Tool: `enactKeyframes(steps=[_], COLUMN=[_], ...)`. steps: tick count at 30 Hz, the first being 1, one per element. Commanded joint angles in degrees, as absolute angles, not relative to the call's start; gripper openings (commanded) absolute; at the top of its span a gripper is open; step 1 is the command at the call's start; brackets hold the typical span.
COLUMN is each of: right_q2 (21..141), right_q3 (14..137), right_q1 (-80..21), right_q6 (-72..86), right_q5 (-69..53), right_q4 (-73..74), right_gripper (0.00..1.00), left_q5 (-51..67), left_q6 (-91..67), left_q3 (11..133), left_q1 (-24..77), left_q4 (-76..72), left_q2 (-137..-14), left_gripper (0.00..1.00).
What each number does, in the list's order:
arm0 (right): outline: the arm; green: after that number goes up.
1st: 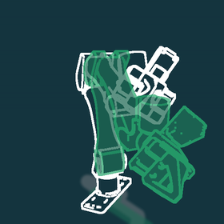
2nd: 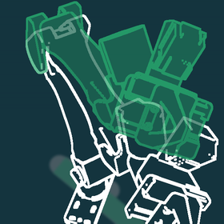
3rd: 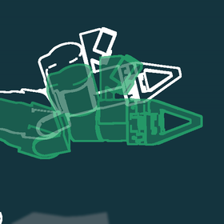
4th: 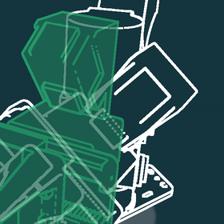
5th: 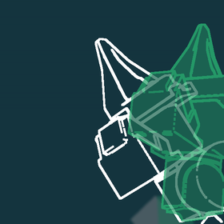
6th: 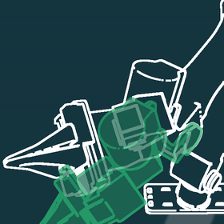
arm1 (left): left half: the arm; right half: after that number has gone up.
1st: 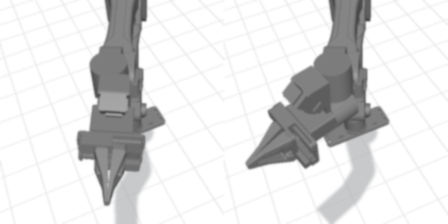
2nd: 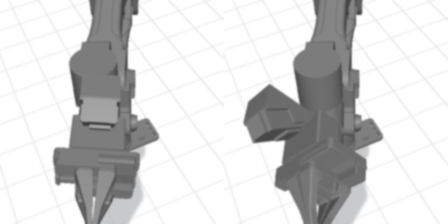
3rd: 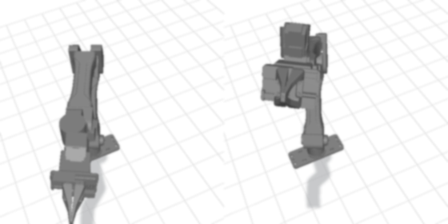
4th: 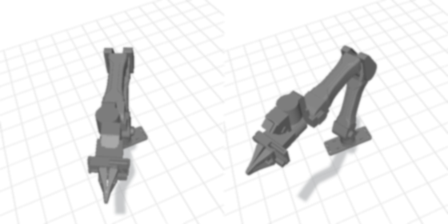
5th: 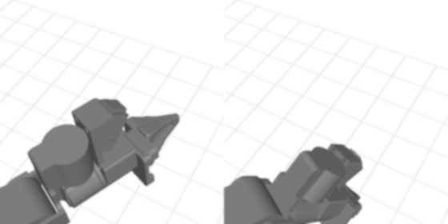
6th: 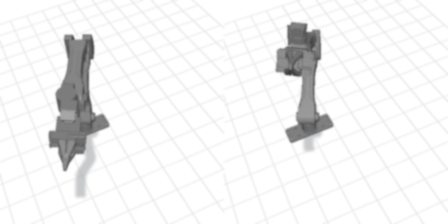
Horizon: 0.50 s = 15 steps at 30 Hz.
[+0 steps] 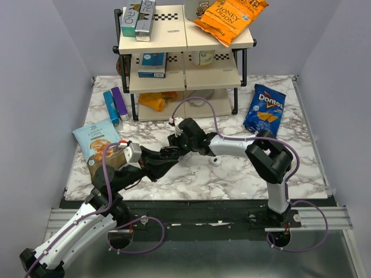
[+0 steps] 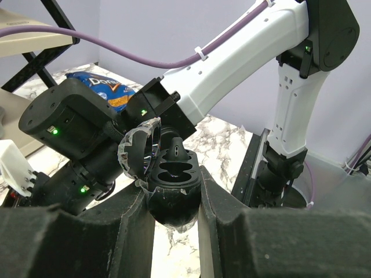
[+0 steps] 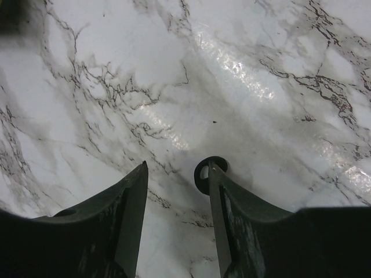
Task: Insert the wireless bluetooth earbuds into the charging case
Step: Pick up the earbud from the center of the board.
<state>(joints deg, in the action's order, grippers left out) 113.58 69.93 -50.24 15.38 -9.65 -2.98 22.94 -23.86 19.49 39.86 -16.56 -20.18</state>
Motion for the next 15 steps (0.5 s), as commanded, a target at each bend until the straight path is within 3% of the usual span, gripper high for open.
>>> enactKeyframes(steps=[1,15], right_q2=[115.0,114.3], right_q3=[69.3,68.5], right_q1=[-50.1,-49.7], right_q6=[15.1,15.4], right_q5=[-6.9,-2.8], right_q4=[-0.8,-0.3], right_gripper=[0.54,0.48], left_q5=[22.0,21.7], left_q6=[-24.1,-24.3], left_q3=[19.6,19.5], left_q1=[40.1,40.2], left_q4=[-16.8,-17.0], left_q2=[-19.8,-19.9], left_gripper=[0.0,0.0])
